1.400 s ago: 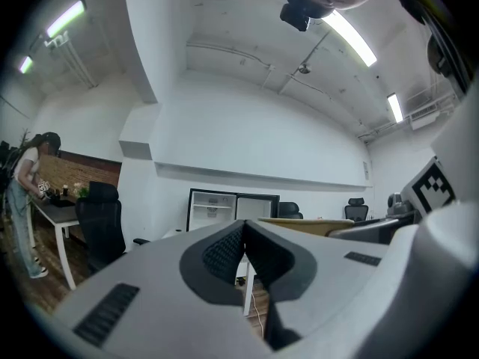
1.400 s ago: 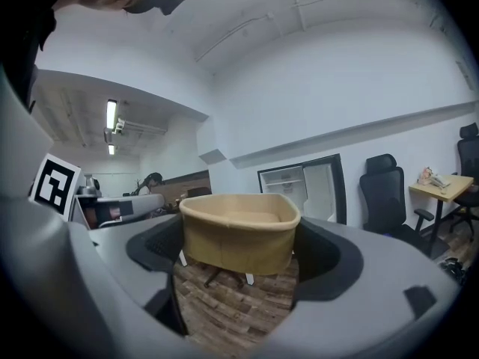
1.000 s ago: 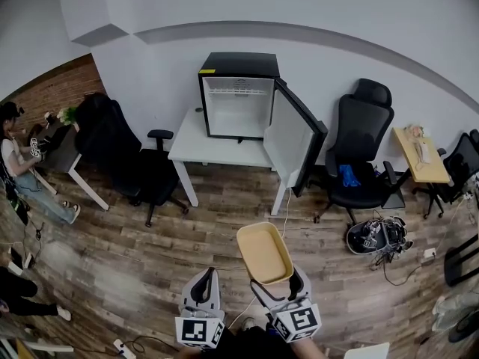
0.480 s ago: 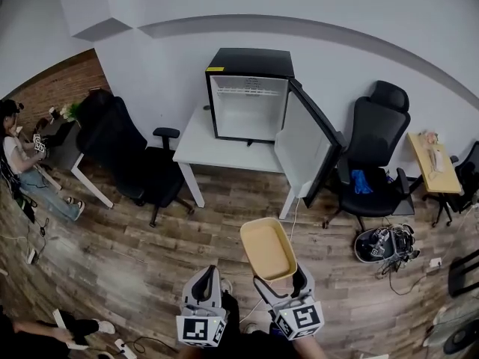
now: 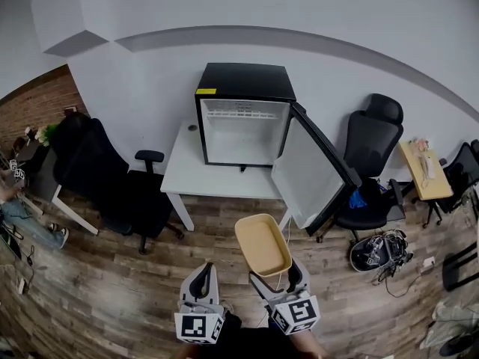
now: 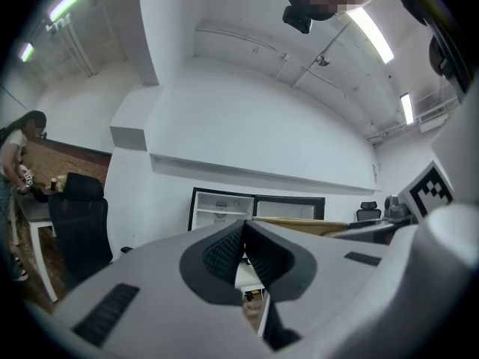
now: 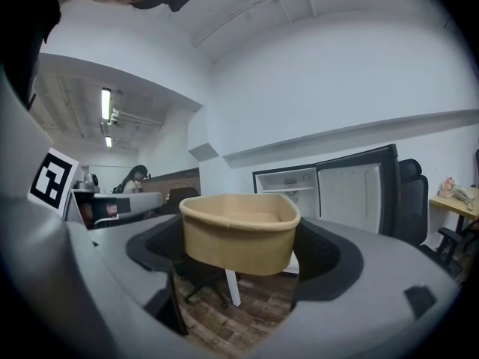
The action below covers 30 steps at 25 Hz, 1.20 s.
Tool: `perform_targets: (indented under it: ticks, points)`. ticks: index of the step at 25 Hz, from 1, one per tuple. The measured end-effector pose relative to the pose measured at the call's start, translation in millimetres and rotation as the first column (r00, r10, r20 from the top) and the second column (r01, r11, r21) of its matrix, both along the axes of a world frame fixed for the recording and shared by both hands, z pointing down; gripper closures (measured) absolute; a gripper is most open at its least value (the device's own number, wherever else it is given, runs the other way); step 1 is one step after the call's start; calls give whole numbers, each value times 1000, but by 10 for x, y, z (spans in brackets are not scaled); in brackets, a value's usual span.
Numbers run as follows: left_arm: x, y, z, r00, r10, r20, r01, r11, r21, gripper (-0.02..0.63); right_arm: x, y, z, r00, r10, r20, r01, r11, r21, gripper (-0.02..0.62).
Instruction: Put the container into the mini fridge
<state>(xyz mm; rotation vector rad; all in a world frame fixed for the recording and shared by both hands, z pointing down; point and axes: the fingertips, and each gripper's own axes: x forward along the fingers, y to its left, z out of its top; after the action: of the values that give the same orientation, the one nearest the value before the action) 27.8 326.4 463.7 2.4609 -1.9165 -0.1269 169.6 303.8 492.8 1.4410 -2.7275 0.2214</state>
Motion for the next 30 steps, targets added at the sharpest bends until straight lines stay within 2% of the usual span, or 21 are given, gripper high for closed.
perform_targets:
  ticks: [8,18,25,30]
  points:
    - [-315,-804,-76,998,55,-15,-55,998,-1,598,-397,-819,-84,999,41,17,-41,999,-14,129]
    - [-600,-1964,16,1000,26,-2,-26,1000,-12,598,-603,-2082,8,999,43,10,-43,999,-11,129]
    - [-607,-2988,-90,1000,-2,4,2,1000,-20,598,-651,-3097,14,1000,14,7,-14,1000,-21,129]
    - [-578,-3512,-140,1000,-15,-2,15,1000,-18,598,-620,-3682,-66,1000,6,6,-6,1000,-11,129]
